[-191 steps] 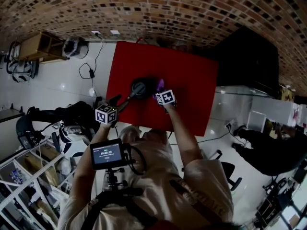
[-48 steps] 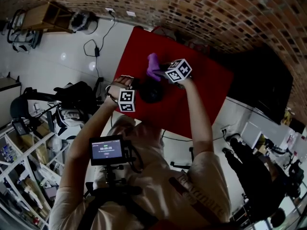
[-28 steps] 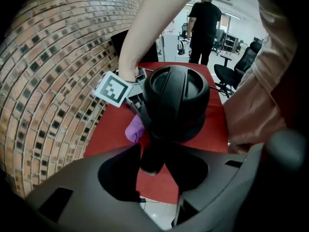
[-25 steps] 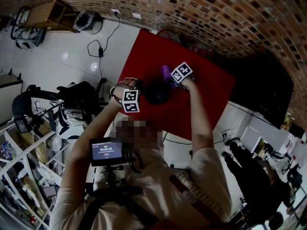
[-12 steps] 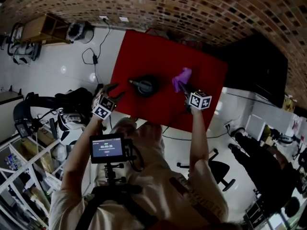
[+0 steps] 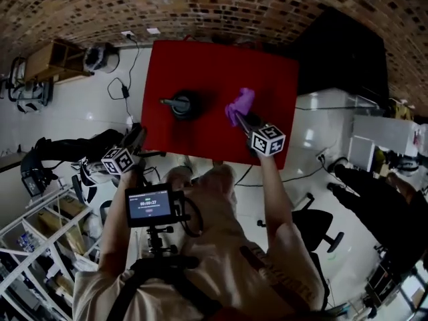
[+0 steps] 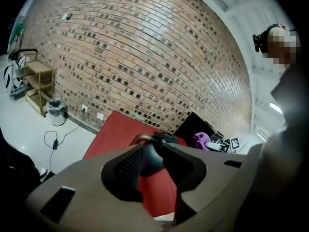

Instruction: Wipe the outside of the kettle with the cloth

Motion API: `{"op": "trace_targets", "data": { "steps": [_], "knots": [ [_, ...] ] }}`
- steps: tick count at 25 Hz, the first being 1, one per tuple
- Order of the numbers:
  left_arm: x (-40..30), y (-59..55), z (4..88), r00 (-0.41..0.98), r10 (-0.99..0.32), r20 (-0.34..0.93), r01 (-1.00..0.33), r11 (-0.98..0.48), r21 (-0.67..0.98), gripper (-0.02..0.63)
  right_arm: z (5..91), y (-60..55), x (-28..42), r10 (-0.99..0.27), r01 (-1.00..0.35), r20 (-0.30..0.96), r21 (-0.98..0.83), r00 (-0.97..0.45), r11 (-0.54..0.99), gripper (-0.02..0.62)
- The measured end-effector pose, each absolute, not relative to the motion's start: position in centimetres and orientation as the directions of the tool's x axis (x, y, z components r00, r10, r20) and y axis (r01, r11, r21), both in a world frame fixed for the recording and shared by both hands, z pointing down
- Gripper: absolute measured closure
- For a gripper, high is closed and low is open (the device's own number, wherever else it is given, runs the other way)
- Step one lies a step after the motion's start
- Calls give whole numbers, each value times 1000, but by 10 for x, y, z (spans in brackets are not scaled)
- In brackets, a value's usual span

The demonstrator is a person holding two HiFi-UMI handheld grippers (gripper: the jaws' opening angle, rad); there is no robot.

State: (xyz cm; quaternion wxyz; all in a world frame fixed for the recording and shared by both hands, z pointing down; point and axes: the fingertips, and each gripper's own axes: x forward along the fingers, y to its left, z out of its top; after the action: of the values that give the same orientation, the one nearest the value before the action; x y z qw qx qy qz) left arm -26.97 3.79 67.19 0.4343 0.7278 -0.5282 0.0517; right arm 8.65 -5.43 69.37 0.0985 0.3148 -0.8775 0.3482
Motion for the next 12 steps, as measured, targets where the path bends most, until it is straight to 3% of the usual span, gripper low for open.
{"op": "trace_targets", "data": {
  "steps": [12],
  "knots": [
    [-255,55,615,609,-713,346,-702,-282,654,483,620,42,102,-657,-740,368,-479,-658,472,499]
  ]
}}
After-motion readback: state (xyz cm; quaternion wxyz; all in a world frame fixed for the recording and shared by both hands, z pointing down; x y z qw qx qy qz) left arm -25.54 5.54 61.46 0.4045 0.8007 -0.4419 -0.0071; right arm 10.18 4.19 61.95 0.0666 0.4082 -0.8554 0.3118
